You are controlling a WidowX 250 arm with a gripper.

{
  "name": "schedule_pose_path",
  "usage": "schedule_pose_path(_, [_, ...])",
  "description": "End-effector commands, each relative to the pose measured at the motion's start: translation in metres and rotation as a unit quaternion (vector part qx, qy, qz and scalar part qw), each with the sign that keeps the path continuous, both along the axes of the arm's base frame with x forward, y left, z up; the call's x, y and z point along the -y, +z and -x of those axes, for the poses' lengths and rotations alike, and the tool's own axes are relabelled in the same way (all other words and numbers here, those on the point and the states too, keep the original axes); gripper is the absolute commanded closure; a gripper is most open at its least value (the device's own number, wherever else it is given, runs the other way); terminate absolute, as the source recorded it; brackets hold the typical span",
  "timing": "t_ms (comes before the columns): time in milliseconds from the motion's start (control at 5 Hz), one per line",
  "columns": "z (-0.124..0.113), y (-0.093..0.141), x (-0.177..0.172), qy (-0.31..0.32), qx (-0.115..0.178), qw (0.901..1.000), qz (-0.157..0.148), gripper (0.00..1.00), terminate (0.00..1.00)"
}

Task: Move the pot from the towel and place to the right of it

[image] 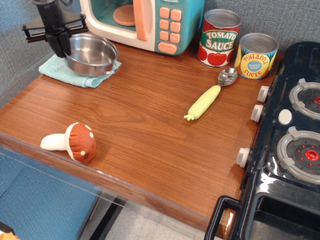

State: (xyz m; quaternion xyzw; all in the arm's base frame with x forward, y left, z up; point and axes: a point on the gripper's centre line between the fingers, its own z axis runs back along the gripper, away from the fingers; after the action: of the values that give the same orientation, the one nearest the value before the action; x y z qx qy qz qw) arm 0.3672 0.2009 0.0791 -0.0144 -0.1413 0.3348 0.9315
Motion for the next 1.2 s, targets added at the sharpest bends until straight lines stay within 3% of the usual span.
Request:
schedule_pose_path(0, [0.024, 0.028, 0.062, -0.124, 0.022, 0.9919, -0.018, 1.00, 0.00])
schedule_pose_path(200, [0.021, 0.005, 0.069, -0.128, -0.010, 0.9914, -0.024, 1.00, 0.00])
schedule_pose_path(600, [0.004, -0.023, 0.071, -0.117, -0.032, 0.9923, -0.027, 1.00, 0.00])
schedule_pose_path(800, [0.000, -0.025, 0.074, -0.126, -0.026, 0.9916, -0.016, 0.00, 0.00])
schedule_pose_path(1000, [0.004, -0.001, 0.074, -0.144, -0.007, 0.9892, -0.026, 0.00, 0.00])
